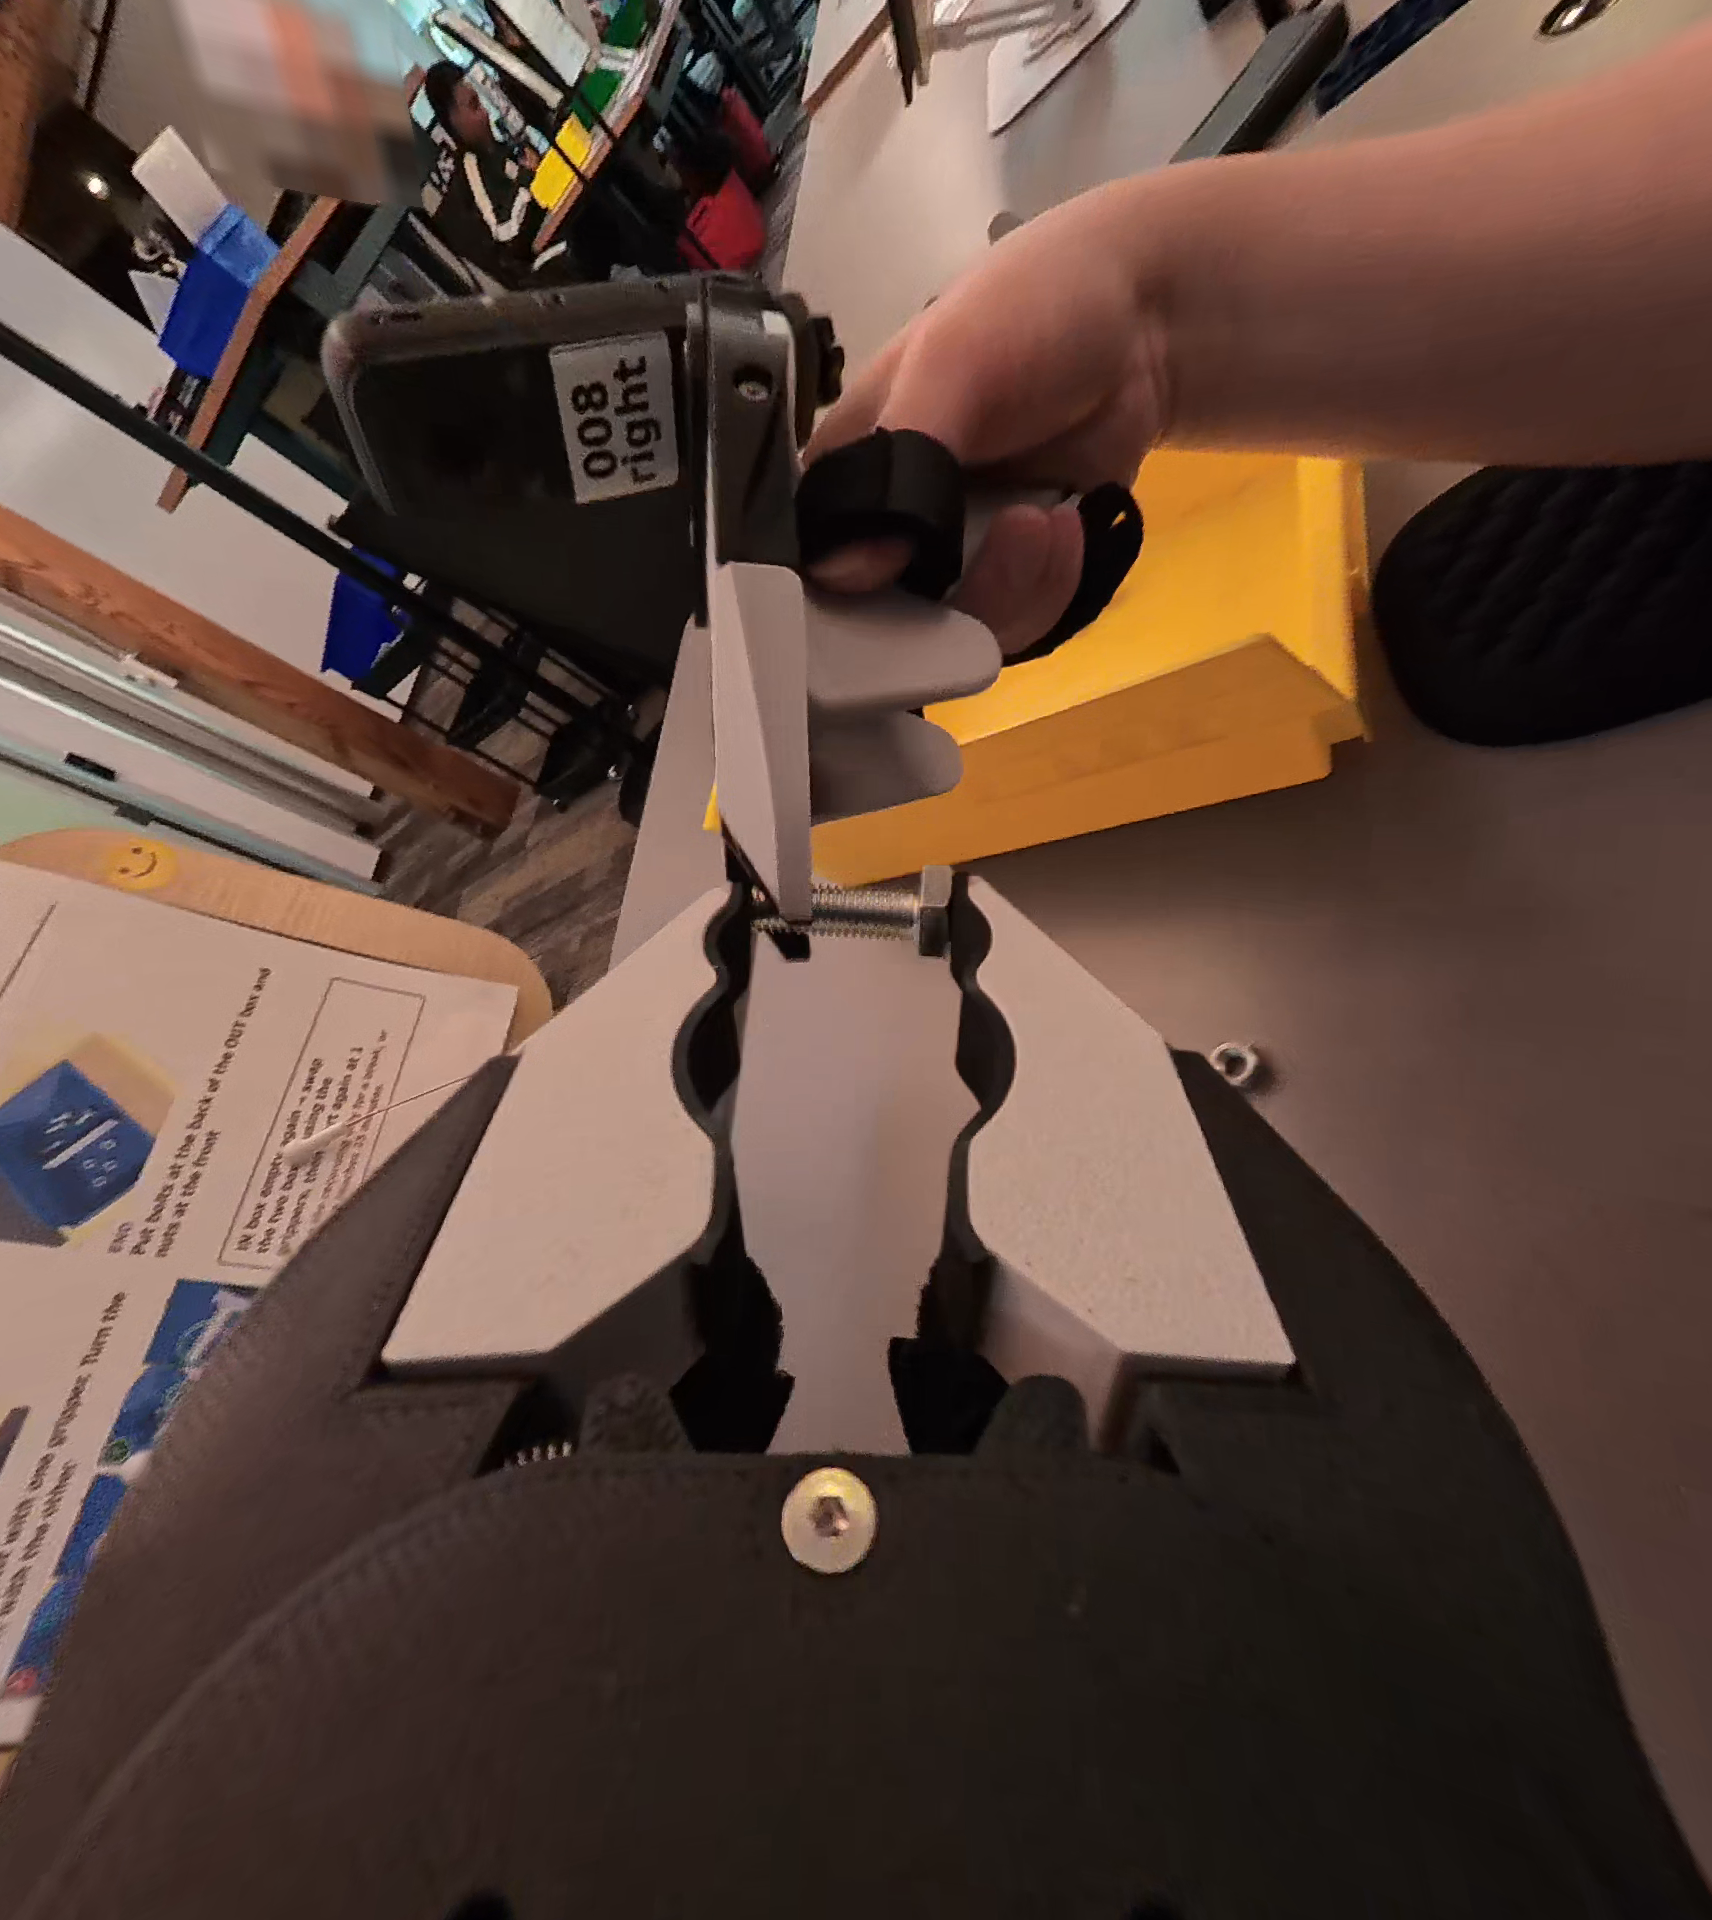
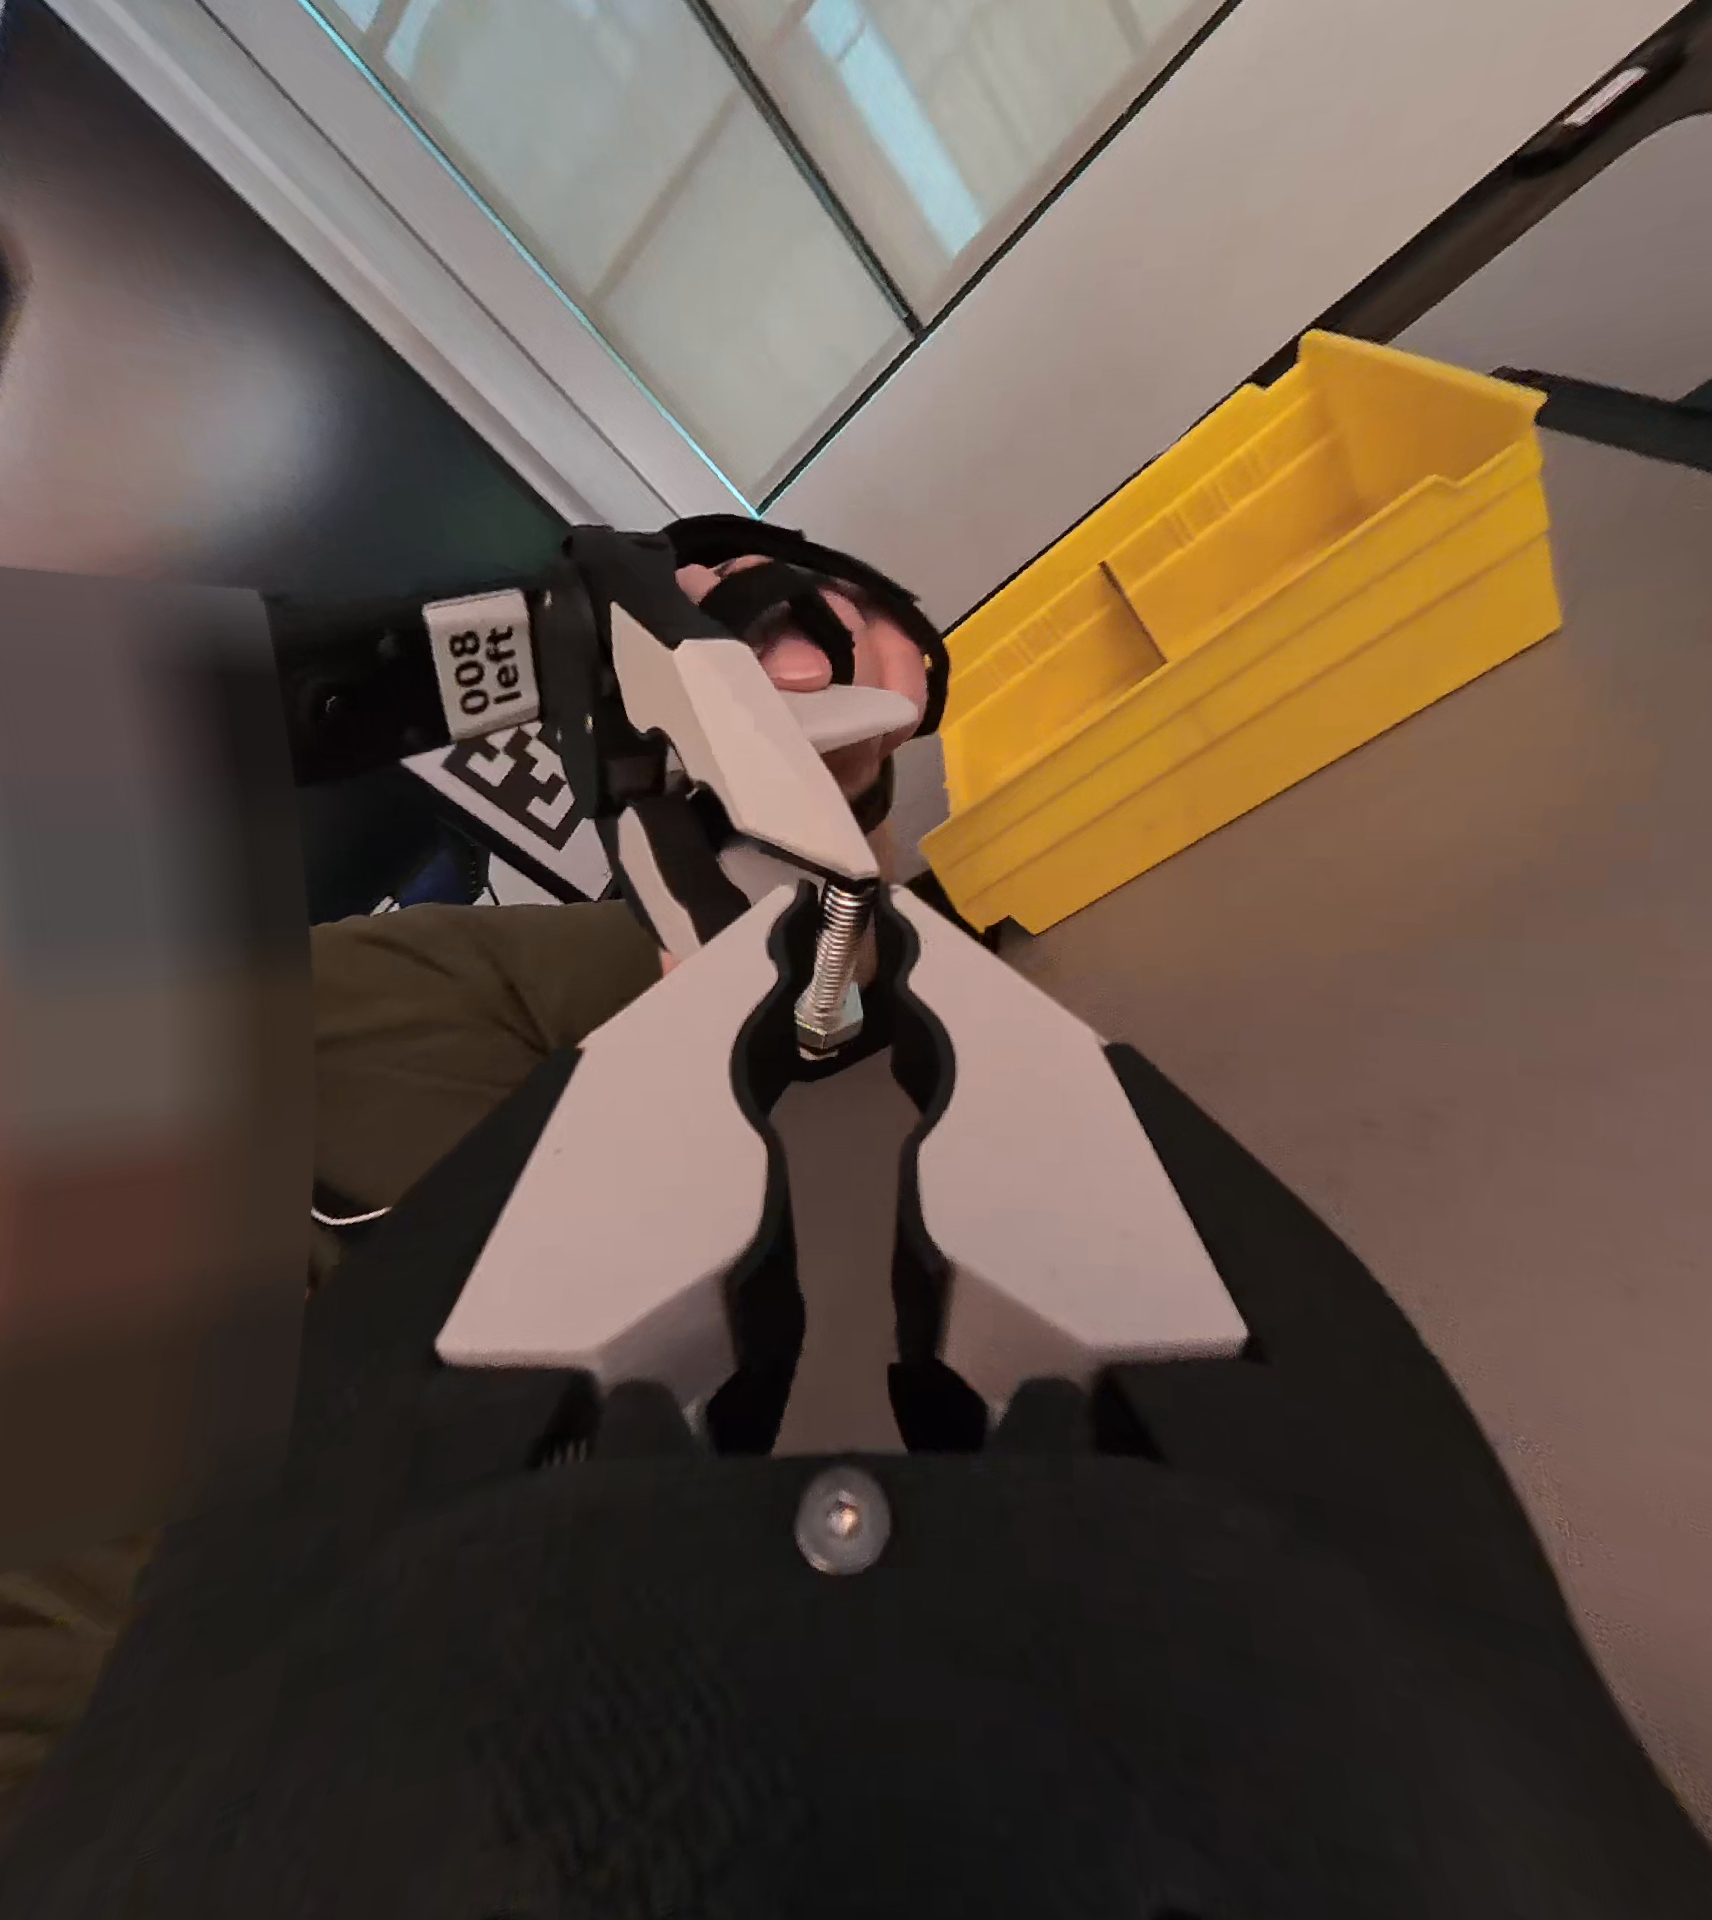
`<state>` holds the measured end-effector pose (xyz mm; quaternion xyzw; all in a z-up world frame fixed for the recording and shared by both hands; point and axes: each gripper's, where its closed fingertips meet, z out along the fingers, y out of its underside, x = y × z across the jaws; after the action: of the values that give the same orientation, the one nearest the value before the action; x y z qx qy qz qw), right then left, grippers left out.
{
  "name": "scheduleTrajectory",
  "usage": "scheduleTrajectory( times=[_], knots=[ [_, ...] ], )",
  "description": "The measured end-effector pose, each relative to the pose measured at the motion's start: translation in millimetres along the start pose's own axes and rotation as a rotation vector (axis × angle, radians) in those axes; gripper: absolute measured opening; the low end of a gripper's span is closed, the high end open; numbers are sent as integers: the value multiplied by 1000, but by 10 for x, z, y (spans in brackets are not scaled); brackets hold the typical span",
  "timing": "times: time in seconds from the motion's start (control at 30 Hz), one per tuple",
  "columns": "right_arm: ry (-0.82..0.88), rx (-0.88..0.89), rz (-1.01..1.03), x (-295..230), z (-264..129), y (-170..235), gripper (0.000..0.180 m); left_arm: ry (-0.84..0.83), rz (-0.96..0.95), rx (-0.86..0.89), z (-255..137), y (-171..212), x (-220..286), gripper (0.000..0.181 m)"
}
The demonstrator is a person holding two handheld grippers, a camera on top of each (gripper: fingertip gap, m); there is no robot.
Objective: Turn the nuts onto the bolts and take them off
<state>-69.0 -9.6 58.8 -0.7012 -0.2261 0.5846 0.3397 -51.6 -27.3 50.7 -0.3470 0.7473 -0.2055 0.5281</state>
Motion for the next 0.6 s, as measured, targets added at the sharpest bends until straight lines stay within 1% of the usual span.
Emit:
scheduleTrajectory(
  times=[0.1,0.17,0.2,0.27,0.33,0.4,0.47,0.53,0.6],
  knots=[
    [5,-1,-31,-30,-15,-11,8,18,-53,38,-13,-38,2,38],
    [63,7,-71,26,-41,-32,8,21,-136,95,-61,-104,-47,36],
    [81,22,-97,35,-58,-62,8,27,-206,144,-108,-167,-98,37],
    [64,60,-154,-44,-74,-134,8,55,-392,236,-215,-272,-227,39],
    [52,123,-235,-149,-86,-234,8,116,-581,280,-274,-273,-309,43],
    [68,165,-299,-195,-92,-294,8,206,-714,291,-273,-242,-288,44],
    [76,181,-338,-219,-80,-314,9,232,-811,300,-231,-195,-315,40],
    [63,190,-351,-249,-57,-319,9,252,-875,324,-187,-171,-328,29],
    [58,194,-347,-249,-32,-317,9,321,-904,322,-142,-169,-252,27]
  ],
)
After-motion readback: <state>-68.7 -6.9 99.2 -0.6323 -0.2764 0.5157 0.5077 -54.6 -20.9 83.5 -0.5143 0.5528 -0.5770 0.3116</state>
